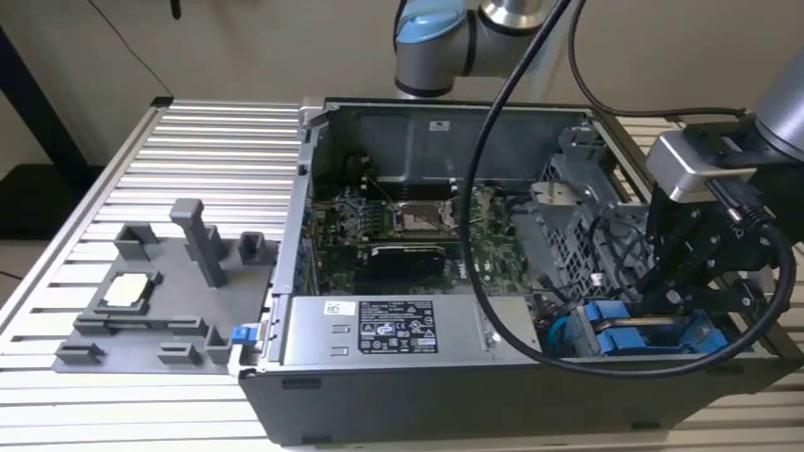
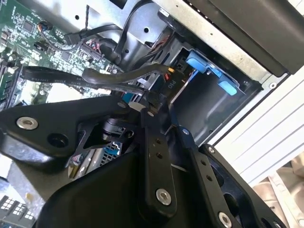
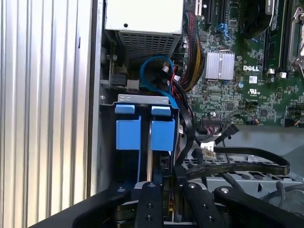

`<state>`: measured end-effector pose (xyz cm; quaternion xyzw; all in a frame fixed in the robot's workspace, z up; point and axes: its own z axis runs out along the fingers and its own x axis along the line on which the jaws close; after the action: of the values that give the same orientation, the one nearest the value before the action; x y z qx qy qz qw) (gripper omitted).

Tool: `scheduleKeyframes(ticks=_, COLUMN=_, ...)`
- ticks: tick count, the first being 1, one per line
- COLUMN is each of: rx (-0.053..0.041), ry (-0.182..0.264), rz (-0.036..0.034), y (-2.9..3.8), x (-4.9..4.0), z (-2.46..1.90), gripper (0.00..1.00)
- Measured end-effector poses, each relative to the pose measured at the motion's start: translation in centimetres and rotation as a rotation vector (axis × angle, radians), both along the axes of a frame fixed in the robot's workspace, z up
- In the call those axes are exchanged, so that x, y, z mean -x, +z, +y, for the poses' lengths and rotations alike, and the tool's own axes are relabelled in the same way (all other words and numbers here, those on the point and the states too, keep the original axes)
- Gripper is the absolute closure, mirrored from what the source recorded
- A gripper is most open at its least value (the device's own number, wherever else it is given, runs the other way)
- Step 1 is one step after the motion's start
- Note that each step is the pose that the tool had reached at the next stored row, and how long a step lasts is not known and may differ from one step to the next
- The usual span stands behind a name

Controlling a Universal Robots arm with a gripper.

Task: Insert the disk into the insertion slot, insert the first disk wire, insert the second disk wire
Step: 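Insert the second disk wire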

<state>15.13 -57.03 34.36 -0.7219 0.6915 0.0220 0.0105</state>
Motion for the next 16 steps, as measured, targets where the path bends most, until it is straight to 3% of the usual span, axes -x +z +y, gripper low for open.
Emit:
scheduleKeyframes(ticks=12, rx=0.0003, ry=0.0, rz=0.0, y=3.08, x=0.0, z=0.0, gripper=0.76)
scheduleKeyframes(ticks=16, rx=0.0, ry=0.0, rz=0.0, y=3.17, x=0.0, z=0.0, gripper=0.76)
